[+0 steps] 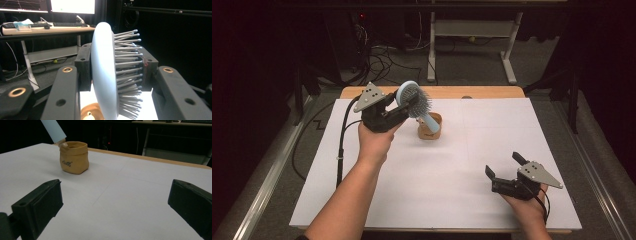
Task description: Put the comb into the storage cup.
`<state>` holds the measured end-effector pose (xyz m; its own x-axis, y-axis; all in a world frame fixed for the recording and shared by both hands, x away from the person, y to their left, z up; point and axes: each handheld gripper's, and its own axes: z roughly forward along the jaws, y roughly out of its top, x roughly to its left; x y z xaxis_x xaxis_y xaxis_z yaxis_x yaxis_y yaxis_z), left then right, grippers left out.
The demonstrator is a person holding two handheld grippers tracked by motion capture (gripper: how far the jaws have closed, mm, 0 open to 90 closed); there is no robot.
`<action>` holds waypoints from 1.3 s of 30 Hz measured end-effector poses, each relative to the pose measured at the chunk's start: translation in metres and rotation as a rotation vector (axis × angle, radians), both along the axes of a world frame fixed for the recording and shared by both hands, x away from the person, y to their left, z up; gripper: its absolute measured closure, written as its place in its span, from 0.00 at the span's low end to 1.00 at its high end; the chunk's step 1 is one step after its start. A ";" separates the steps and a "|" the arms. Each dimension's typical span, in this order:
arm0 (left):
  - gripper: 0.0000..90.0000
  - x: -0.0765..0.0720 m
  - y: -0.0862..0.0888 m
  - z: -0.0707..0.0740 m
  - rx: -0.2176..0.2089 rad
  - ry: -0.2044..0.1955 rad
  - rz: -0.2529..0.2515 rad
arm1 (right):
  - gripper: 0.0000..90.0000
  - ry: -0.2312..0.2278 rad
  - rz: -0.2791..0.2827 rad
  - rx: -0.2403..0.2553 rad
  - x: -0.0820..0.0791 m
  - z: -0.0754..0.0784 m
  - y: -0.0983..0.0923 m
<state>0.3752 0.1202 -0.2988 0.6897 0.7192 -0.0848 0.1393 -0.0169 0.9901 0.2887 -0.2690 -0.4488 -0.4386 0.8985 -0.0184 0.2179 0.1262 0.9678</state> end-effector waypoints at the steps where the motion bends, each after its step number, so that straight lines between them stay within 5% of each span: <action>1: 0.63 0.001 -0.001 0.001 0.002 -0.002 0.002 | 0.00 -0.001 -0.001 0.000 0.000 0.000 0.000; 20: 0.63 0.030 -0.009 0.014 0.014 -0.011 0.064 | 0.00 -0.011 -0.004 0.006 -0.001 0.002 -0.001; 39: 0.63 0.052 -0.011 0.001 0.043 0.035 0.115 | 0.00 -0.009 -0.008 0.014 0.000 0.000 -0.003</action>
